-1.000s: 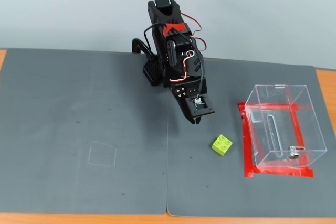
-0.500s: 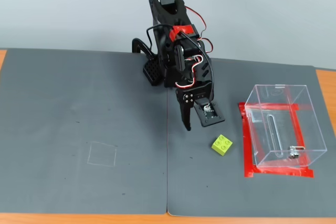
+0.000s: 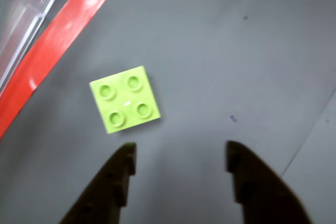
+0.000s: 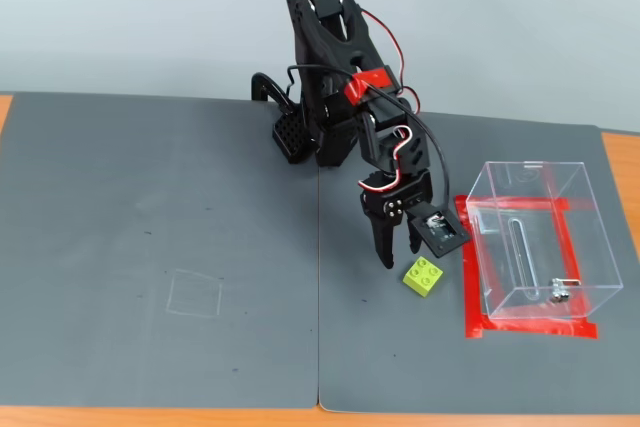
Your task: Pick the green lego block and place it into the transparent box
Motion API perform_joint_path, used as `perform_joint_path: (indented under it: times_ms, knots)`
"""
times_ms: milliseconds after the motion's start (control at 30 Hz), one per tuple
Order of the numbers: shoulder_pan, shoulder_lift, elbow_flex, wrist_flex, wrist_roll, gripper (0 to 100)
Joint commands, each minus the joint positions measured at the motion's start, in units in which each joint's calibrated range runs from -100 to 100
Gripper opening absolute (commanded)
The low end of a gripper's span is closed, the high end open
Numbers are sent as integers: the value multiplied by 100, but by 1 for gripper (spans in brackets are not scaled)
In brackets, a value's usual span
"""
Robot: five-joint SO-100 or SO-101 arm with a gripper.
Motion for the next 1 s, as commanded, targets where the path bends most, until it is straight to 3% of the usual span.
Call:
perform_joint_path:
  times_ms: [0, 967]
  knots:
    - [-107, 198, -626, 368, 39, 27]
    - [-607, 588, -690, 73, 24, 32]
